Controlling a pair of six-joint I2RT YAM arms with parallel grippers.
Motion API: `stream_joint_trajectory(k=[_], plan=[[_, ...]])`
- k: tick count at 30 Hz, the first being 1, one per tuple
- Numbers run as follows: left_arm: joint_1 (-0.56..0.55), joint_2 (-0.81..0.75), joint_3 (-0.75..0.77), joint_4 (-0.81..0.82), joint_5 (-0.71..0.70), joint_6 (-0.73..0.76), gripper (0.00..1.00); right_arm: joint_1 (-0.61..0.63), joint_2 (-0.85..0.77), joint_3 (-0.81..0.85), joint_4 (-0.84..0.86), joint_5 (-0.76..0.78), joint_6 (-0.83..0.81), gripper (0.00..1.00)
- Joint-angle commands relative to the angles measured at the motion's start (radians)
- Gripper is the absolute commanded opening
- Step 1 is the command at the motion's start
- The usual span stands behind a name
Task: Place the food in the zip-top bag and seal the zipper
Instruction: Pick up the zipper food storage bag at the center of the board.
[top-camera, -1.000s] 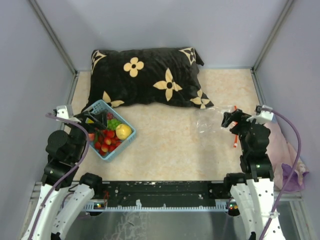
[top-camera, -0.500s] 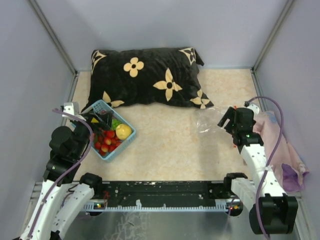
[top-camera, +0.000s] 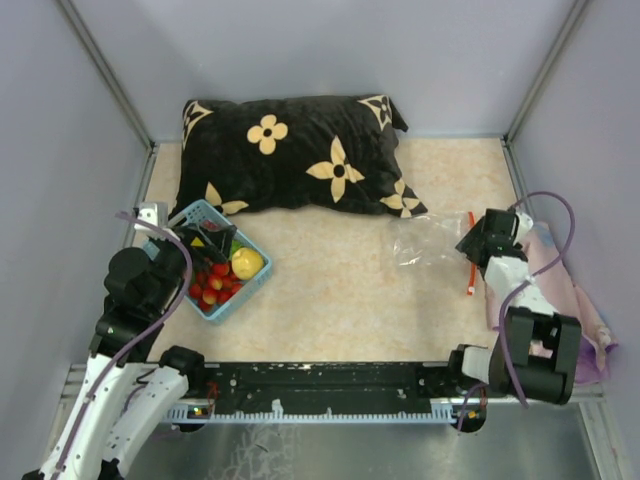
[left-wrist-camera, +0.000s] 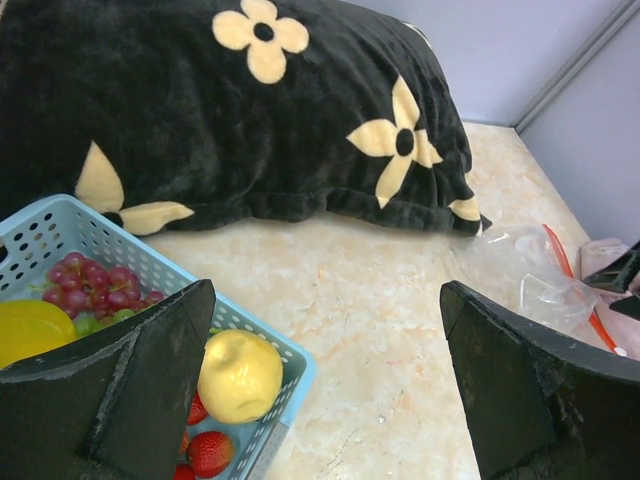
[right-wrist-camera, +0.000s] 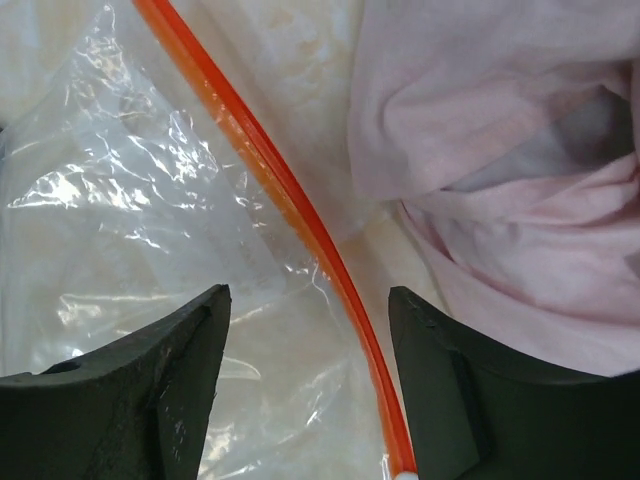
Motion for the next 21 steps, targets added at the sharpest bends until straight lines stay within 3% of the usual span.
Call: stream_joint_trajectory(k=[1, 7, 14, 21], plan=[[-0.004, 0.02, -0.003, 0.015, 0.052, -0.006, 1.0, -0.014, 0.099, 0.083, 0.179, -0.041, -0.081, 0.64], [-0.004, 0.048, 0.014, 0.014, 0.074, 0.006, 1.0, -0.03, 0.22, 0.154, 0.272, -0.119, -0.216, 0.64], [-0.003, 0.065, 0.026, 0.019, 0.121, 0.012, 1.0, -0.142, 0.382, 0.247, 0.329, -0.389, -0.317, 0.6], [-0.004, 0.092, 0.029, 0.019, 0.16, 0.016, 1.0, -0.156, 0.494, 0.294, 0.355, -0.533, -0.345, 0.56]])
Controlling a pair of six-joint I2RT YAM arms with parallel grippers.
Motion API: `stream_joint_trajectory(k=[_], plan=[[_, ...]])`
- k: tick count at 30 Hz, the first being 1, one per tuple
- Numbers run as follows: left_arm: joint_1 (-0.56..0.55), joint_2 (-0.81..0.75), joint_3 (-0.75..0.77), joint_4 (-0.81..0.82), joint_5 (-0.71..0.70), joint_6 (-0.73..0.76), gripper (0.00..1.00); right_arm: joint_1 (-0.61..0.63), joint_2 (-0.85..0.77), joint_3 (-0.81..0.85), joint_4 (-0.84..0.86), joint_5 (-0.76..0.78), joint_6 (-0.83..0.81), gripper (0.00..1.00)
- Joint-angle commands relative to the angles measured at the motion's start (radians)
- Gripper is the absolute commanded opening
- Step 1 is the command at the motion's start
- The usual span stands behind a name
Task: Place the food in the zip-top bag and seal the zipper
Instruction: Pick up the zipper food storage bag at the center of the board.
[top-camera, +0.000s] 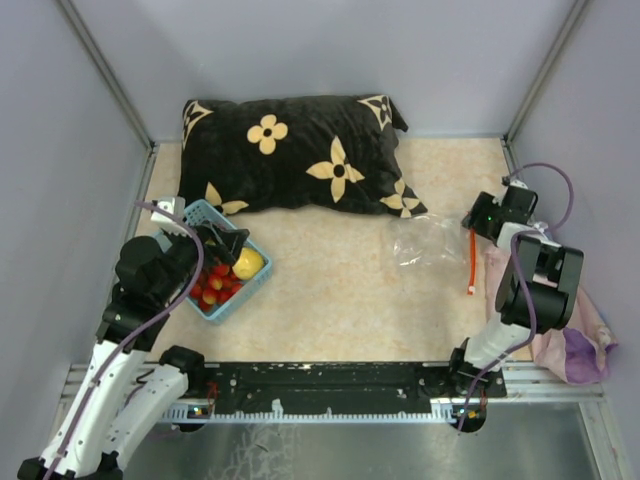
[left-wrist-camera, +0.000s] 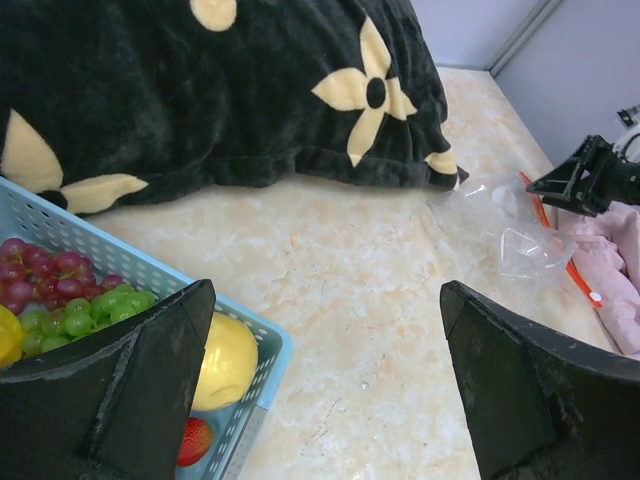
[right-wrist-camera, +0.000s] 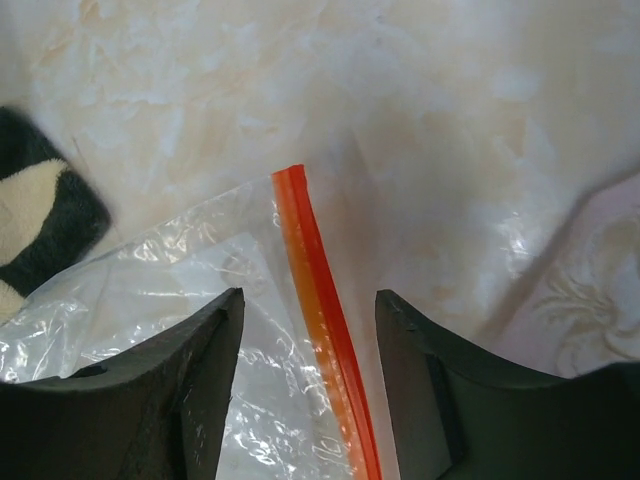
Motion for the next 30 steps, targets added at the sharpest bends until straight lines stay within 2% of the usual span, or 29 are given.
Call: stream_joint_trajectory(k=[1, 6, 11, 15, 17, 22, 30], plan=[[-0.003, 0.022, 0.032, 0.018, 0.052, 0.015, 1.0, -0.006, 0.056, 0.065, 0.061, -0.137, -0.038, 0.55], [-0.003, 0.042, 0.033, 0.025, 0.086, 0.012, 1.0, -0.008, 0.097, 0.091, 0.041, -0.166, -0.057, 0.46], [-0.004, 0.051, 0.022, 0.043, 0.115, -0.006, 1.0, -0.007, 0.066, 0.087, 0.031, -0.234, -0.058, 0.24], [-0.003, 0.063, 0.014, 0.053, 0.153, -0.022, 0.99, 0.005, -0.046, 0.063, 0.014, -0.27, -0.031, 0.05], [-0.004, 0.072, 0.008, 0.059, 0.153, -0.038, 0.99, 0.028, -0.094, 0.059, -0.014, -0.268, -0.029, 0.01], [-0.004, 0.108, 0.006, 0.083, 0.201, -0.068, 0.98, 0.129, -0.207, 0.064, -0.098, -0.215, -0.006, 0.01], [-0.005, 0.224, 0.02, 0.108, 0.306, -0.144, 0.94, 0.28, -0.377, 0.062, -0.169, -0.153, 0.139, 0.0]])
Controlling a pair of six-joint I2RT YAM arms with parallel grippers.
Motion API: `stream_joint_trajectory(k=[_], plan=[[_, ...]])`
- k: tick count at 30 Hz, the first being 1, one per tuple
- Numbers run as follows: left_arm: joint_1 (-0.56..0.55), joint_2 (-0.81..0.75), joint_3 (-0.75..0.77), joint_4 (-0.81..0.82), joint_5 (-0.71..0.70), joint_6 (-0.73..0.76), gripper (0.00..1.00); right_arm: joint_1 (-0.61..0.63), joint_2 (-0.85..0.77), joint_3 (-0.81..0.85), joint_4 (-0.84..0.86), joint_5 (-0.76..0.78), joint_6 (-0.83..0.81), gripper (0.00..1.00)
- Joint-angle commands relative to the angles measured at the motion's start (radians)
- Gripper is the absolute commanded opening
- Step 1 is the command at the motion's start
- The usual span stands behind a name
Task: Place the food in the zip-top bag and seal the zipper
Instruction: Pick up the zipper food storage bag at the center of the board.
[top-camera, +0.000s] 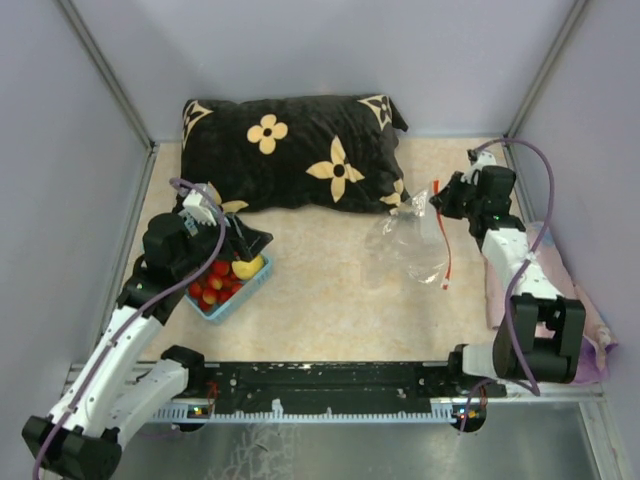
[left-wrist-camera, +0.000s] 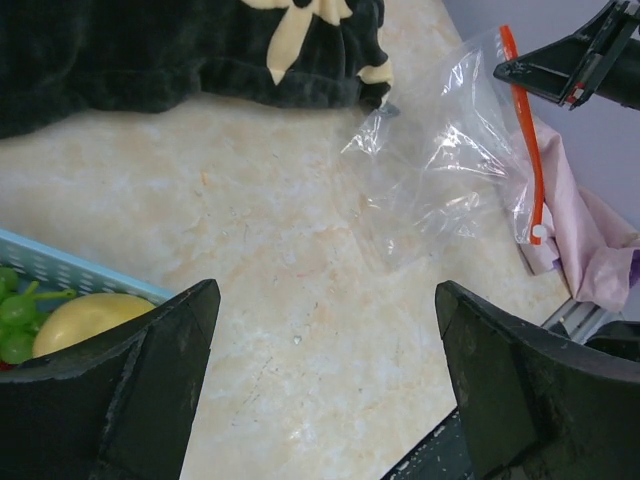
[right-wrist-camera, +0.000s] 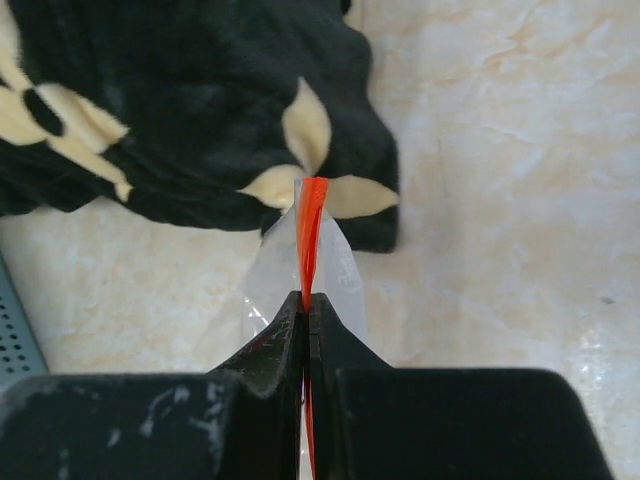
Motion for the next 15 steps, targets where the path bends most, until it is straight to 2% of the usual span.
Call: stream_joint_trajectory(k=[1, 8, 15], plan=[[-0.007, 0.05, 0.02, 0.057, 0.099, -0.069, 0.94, 0.07, -0.105, 0.033, -0.073, 0.048, 0.105, 0.0], [-0.098, 0.121, 0.022, 0.126, 0.086, -0.12, 0.94, 0.174, -0.196, 0.059, -0.141, 0.117, 0.223, 0.0], [-0.254, 0.224, 0.047, 0.191, -0.007, -0.137, 0.94, 0.36, -0.27, 0.003, -0.083, 0.256, 0.374, 0.0]])
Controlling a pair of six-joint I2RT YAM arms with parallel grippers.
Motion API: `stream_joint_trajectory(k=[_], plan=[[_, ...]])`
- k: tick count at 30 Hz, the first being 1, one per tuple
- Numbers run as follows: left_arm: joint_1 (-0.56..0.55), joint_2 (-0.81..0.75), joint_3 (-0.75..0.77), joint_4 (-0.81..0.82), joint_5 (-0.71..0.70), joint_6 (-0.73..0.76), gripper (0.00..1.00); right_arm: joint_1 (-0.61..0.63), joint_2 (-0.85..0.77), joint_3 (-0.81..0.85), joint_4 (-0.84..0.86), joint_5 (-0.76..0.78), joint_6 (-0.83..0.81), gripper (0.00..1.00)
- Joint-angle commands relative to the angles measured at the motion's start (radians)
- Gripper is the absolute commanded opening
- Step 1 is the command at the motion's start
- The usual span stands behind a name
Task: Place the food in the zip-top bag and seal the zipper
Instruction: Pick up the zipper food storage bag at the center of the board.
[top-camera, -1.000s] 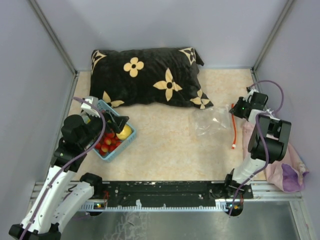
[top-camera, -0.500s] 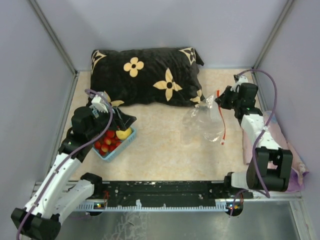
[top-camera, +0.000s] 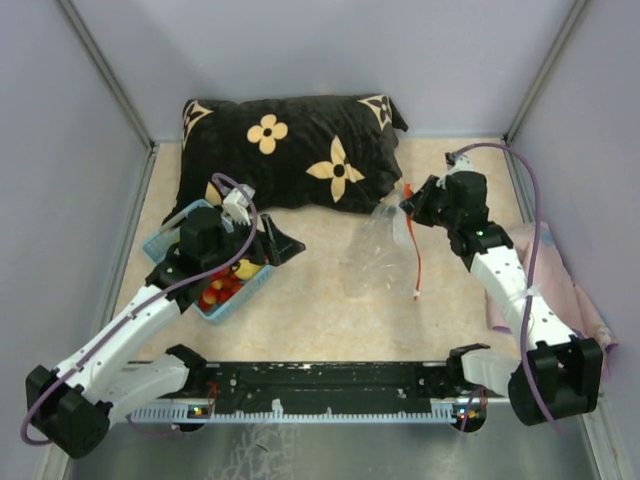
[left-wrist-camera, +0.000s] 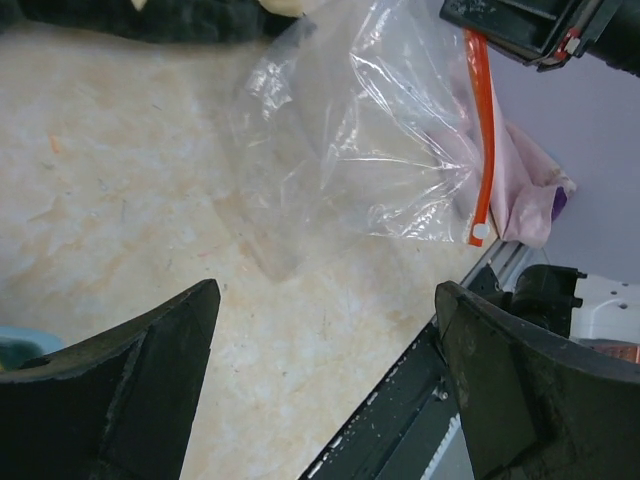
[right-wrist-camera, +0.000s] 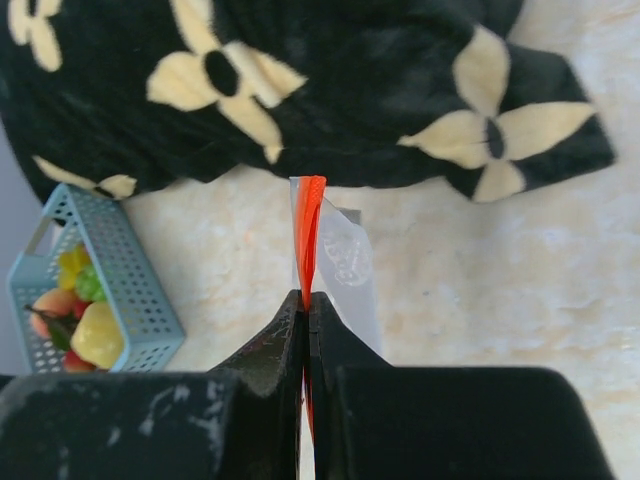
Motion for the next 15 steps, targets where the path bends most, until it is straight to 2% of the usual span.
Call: stream_joint_trajectory(k=[1, 7, 15], plan=[[-0.098, 0.063, 0.05, 0.086, -0.078, -0.014, 0.94, 0.111, -0.066, -0.006, 0.072, 0.118, 0.137, 0.0], [-0.235, 0.17, 0.091, 0.127, -0.166, 0.018, 0.96, 0.223, -0.074, -0.019, 0.133, 0.192, 0.23, 0.0], [-0.293, 0.325, 0.086, 0.181, -0.186, 0.015, 0.96, 0.3, -0.057, -0.029, 0.204, 0.184, 0.3, 0.0]])
